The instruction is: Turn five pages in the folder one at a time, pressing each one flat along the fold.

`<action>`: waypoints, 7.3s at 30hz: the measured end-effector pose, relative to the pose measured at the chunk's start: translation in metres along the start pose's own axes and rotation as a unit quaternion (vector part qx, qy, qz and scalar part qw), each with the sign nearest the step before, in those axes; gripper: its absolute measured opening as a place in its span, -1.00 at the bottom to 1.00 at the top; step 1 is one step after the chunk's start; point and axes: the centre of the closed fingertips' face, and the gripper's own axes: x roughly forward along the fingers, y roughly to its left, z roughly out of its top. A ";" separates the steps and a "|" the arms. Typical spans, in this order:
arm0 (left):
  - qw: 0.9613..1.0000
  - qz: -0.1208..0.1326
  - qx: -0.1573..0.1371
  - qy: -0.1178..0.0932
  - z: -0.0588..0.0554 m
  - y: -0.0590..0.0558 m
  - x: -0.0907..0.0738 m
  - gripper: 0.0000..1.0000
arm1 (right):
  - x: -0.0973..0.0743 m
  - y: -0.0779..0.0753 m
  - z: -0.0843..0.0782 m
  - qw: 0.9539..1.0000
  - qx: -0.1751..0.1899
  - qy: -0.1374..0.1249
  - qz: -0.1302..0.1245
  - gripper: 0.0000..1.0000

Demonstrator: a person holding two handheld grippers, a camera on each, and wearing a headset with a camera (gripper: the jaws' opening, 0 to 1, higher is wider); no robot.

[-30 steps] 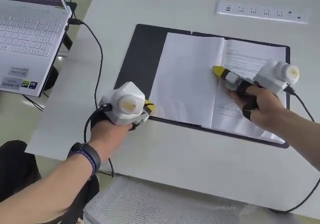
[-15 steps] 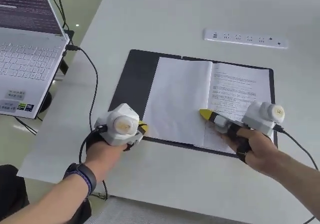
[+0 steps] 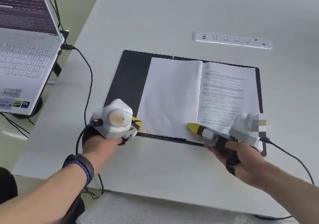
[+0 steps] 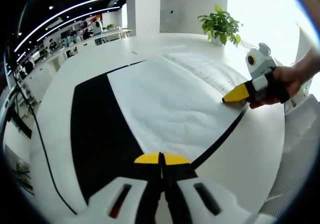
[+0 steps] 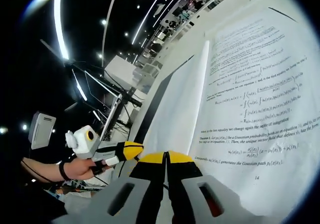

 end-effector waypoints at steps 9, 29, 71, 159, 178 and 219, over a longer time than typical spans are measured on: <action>1.000 -0.004 -0.001 -0.004 -0.001 -0.001 -0.002 -1.00 | -0.014 -0.001 -0.034 1.000 0.016 0.015 -0.005 -1.00; 0.998 -0.031 -0.057 -0.009 0.003 -0.020 -0.012 -0.65 | -0.031 0.008 -0.044 1.000 0.011 -0.004 -0.015 -1.00; 0.995 -0.010 -0.038 -0.090 0.062 -0.046 -0.077 -0.27 | -0.164 -0.021 0.037 0.981 -0.120 -0.092 -0.123 -0.71; 0.981 -0.165 0.074 -0.065 0.163 -0.190 -0.004 0.27 | -0.232 0.006 0.008 0.966 -0.212 -0.042 -0.145 0.24; 0.972 -0.197 0.118 -0.044 0.178 -0.243 0.063 0.29 | -0.237 0.004 0.003 0.968 -0.204 -0.038 -0.144 0.27; 0.974 -0.163 0.157 0.030 0.129 -0.258 0.136 0.07 | -0.246 -0.010 0.003 0.970 -0.180 -0.041 -0.156 0.32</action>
